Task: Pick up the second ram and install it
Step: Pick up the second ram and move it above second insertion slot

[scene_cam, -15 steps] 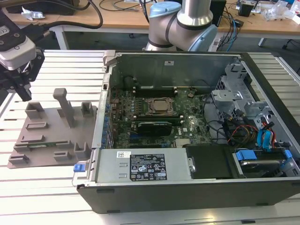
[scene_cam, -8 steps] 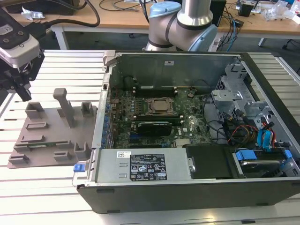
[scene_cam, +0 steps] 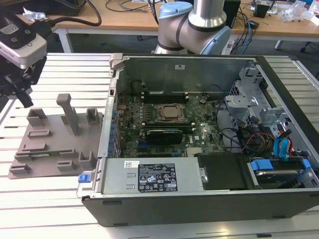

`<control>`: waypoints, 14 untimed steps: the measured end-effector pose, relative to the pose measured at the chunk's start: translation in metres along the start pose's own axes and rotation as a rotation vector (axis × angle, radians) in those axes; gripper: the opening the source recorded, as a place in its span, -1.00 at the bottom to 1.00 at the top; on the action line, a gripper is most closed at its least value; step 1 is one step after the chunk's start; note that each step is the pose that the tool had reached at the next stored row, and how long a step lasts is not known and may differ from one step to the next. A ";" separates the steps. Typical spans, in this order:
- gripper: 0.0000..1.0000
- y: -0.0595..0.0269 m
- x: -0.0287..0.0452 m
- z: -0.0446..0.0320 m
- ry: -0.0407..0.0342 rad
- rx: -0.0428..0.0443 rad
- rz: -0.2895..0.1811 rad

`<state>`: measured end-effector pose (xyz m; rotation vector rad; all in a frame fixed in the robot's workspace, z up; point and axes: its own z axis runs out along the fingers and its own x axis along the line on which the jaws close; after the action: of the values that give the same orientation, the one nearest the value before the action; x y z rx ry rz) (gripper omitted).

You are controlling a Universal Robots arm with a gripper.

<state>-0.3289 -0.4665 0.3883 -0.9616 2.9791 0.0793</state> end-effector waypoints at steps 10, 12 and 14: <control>-0.80 0.0000 0.0000 0.0000 0.0069 -0.0038 -0.151; -0.80 0.0000 0.0000 0.0000 0.0076 -0.0042 -0.168; -0.80 0.0000 0.0000 0.0000 0.0084 -0.0046 -0.185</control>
<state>-0.3289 -0.4665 0.3883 -1.2348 2.8818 0.0805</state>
